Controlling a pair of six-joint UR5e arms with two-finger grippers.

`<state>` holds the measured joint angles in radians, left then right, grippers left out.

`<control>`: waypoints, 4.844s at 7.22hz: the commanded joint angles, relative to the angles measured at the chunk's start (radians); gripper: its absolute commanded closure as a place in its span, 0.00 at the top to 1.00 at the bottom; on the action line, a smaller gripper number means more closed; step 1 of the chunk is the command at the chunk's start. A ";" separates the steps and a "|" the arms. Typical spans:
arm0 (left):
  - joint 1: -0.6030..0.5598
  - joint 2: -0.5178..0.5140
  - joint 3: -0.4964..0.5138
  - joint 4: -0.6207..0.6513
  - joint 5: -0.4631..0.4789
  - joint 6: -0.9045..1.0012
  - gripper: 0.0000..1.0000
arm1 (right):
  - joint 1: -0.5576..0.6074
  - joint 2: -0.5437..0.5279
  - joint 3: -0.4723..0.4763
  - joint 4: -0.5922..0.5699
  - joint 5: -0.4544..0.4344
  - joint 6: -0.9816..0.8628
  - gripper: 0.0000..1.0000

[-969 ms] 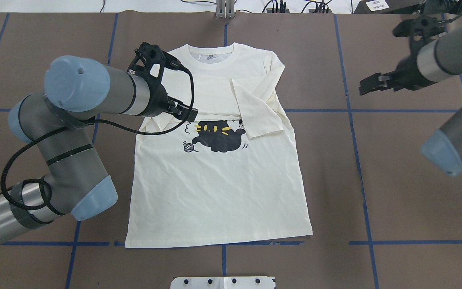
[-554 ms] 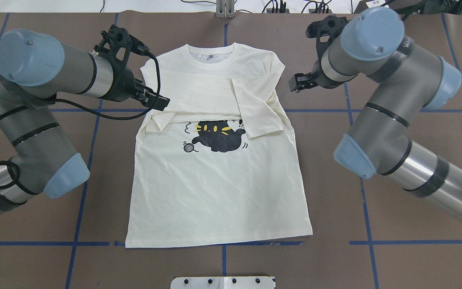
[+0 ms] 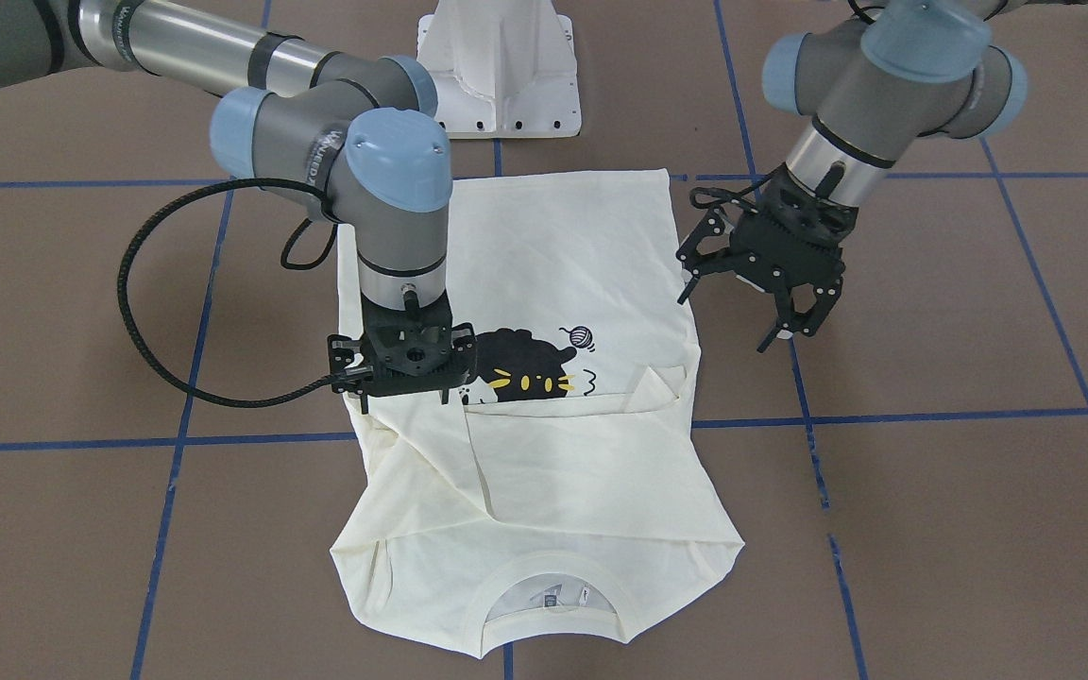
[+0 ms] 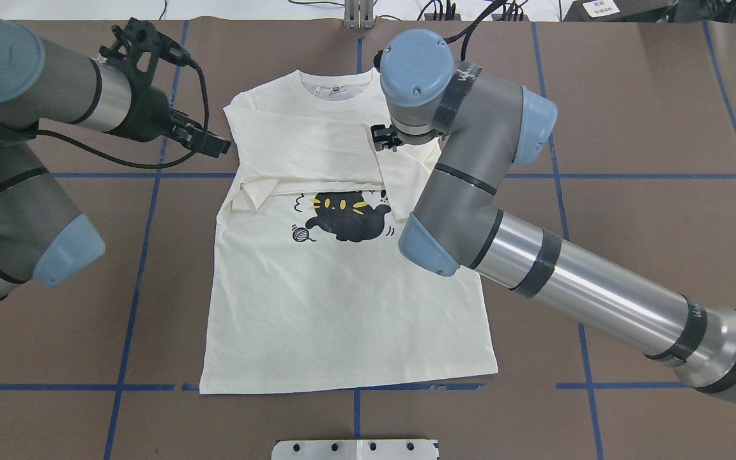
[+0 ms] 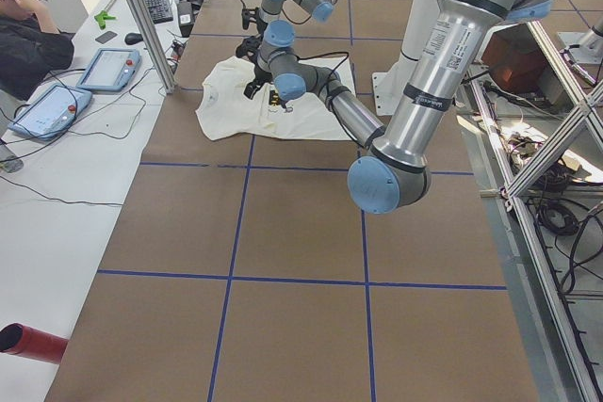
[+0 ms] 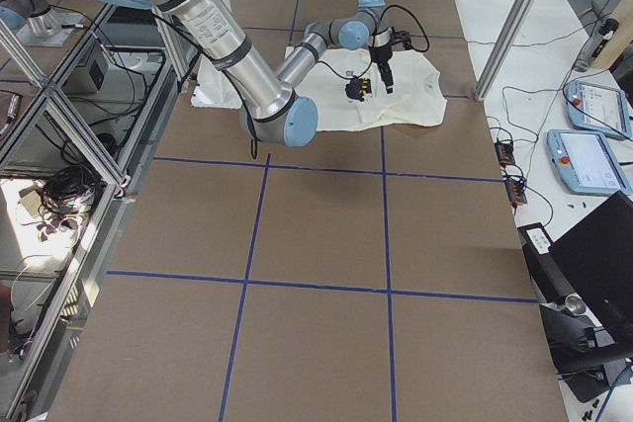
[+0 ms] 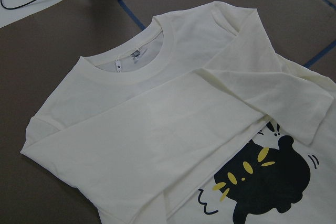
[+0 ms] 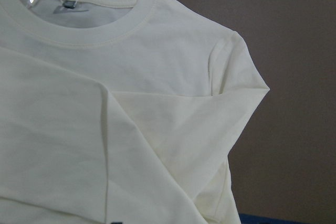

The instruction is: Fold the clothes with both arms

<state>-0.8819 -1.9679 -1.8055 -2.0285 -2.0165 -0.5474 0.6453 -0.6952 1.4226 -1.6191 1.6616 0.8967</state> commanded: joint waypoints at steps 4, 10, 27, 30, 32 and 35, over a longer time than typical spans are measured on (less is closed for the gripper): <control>-0.080 0.067 0.006 -0.001 -0.021 0.050 1.00 | -0.152 0.017 -0.053 -0.058 -0.193 -0.041 0.76; -0.077 0.070 0.008 -0.003 -0.021 0.029 1.00 | -0.193 0.002 -0.071 -0.058 -0.210 -0.048 0.45; -0.075 0.070 0.008 -0.004 -0.021 0.029 1.00 | -0.116 0.005 -0.068 -0.053 -0.188 -0.099 0.00; -0.074 0.070 0.008 -0.004 -0.021 0.029 1.00 | -0.023 -0.013 -0.071 -0.048 -0.168 -0.163 0.00; -0.072 0.069 0.008 -0.006 -0.021 0.011 1.00 | -0.001 -0.023 -0.079 -0.047 -0.169 -0.173 0.00; -0.072 0.069 0.008 -0.006 -0.021 0.010 1.00 | -0.001 -0.023 -0.103 0.023 -0.171 -0.134 0.99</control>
<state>-0.9542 -1.8990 -1.7978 -2.0340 -2.0371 -0.5365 0.6441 -0.7179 1.3355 -1.6444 1.4913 0.7426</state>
